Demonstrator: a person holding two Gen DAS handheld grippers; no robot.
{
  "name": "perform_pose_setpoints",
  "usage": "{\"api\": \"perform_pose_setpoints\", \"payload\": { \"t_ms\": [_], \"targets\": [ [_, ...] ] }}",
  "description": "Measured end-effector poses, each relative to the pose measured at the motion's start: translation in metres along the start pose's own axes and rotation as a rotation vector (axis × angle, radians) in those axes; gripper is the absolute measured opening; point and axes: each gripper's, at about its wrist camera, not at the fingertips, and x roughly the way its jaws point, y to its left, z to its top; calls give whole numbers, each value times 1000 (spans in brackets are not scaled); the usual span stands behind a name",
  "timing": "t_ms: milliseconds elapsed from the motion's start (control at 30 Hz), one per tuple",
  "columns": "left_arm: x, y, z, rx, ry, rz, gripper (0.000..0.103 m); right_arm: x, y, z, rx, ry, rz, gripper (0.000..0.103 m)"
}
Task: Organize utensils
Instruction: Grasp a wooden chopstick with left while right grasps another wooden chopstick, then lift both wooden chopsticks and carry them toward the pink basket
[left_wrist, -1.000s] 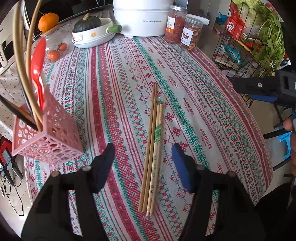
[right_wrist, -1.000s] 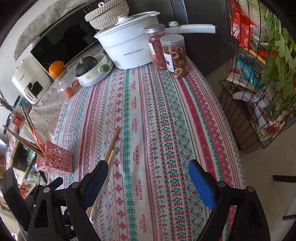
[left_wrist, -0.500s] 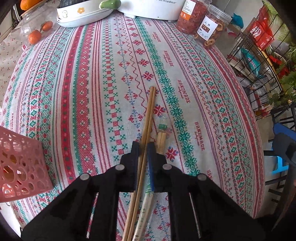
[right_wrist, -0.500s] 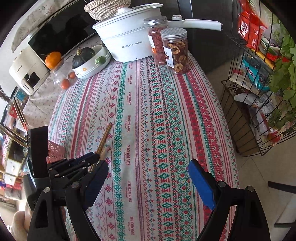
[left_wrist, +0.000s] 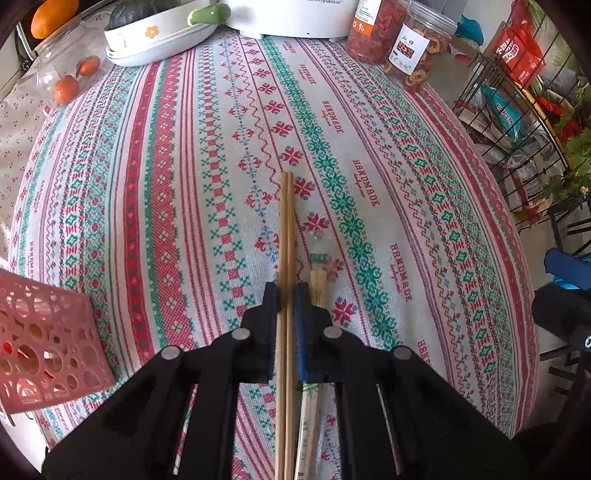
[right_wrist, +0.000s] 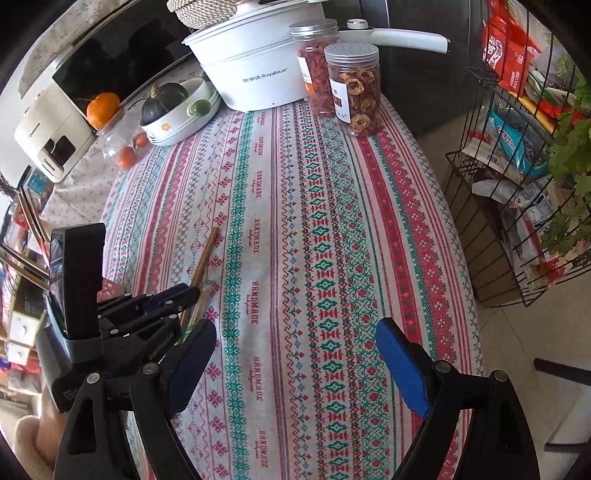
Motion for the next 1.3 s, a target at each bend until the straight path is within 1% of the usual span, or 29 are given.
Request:
{"api": "perform_pose_setpoints", "payload": {
  "t_ms": [67,233,500,633,767,867,1033,1100,1167,1200,1267,1300],
  "targets": [
    [-8,4,-10,-9,-10,-11,10,-1,-2,-2,-5,0,-6,89],
    [-39,7,-37,34,-63,-40,10,-1,-1,-5,2,5,-4,89],
    [-104,7,-78,133,-205,-77,10,12,16,-10,-16,41,17,89],
    [-124,17,-100,164,-293,-94,10,27,28,-15,-23,77,28,89],
    [-134,30,-109,142,-329,-126,10,47,37,-20,-7,118,35,89],
    [-143,37,-116,144,-374,-121,10,62,44,-21,22,139,58,89],
    [-153,52,-125,116,-400,-140,10,86,70,-20,21,163,74,90],
    [-158,59,-129,108,-417,-138,10,90,87,-20,-23,132,24,90],
    [-163,66,-135,94,-431,-138,10,94,102,-21,-68,107,-3,89],
    [-165,70,-138,87,-435,-140,10,96,110,-23,-91,94,-35,89],
    [-168,77,-142,70,-448,-138,10,99,125,-29,-149,60,-118,83],
    [-169,81,-143,63,-451,-139,10,101,132,-31,-180,45,-150,77]
  ]
}}
